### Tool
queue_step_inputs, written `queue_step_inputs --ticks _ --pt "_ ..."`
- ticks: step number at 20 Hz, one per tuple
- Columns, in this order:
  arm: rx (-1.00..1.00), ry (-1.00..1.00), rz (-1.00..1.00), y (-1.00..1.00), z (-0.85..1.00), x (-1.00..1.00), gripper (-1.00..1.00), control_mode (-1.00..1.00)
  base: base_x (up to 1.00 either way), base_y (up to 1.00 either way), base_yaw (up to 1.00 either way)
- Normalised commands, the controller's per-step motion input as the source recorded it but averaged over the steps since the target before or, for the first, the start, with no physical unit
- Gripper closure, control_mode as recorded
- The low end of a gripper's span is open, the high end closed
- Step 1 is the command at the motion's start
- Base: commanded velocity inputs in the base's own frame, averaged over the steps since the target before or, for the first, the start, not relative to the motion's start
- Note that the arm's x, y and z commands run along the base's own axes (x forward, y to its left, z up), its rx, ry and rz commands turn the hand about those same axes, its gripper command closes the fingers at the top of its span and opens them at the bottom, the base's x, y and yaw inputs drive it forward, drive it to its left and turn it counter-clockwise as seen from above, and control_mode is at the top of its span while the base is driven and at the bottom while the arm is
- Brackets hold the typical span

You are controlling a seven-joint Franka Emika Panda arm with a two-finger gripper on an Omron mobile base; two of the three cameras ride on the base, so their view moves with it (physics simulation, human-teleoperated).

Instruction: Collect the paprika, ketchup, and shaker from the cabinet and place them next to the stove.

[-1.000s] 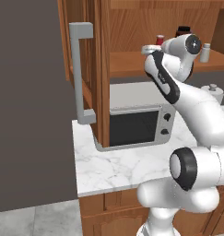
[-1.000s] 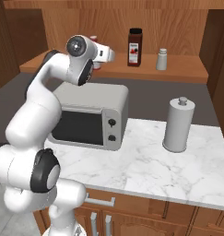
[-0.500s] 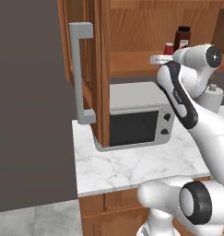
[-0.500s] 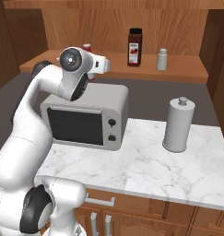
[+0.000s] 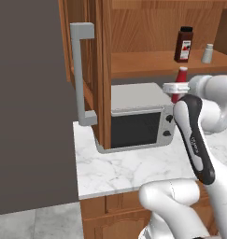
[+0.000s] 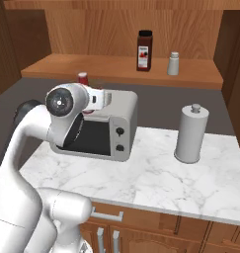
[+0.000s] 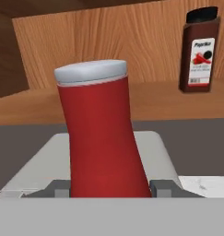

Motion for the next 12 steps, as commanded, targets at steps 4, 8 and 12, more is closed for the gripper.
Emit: queue_step_inputs --ticks 4,8,12 --pt "-0.17 0.03 0.02 0.08 -0.65 -0.81 1.0 -1.0 0.0 0.0 0.0" --pt "-0.13 -0.01 0.12 0.11 -0.51 -0.43 1.0 -1.0 0.0 0.0 0.0" --pt "-0.04 -0.07 0.09 0.02 -0.26 -0.37 1.0 -1.0 0.0 0.0 0.0"
